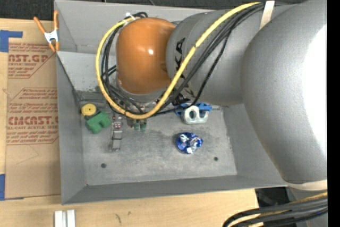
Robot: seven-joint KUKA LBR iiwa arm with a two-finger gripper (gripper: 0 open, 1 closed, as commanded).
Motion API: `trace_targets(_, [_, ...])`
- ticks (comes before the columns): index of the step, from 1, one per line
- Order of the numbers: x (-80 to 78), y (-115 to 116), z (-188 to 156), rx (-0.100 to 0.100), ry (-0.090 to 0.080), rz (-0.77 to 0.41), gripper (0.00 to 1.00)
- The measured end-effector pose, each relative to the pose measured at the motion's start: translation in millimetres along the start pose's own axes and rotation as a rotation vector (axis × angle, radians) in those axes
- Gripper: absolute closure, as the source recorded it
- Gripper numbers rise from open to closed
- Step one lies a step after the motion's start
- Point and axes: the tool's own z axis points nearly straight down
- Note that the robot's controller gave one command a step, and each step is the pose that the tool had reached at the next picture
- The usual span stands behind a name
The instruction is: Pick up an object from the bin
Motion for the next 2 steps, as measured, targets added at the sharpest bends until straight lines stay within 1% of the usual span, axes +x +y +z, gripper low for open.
trace_targets(1, [-38.7, -4.4, 96.4, 0.000, 0.001, 0.027, 0.00])
trace_targets(2, [-41.9, 13.0, 105.6, -0.001, -0.005, 0.047, 0.00])
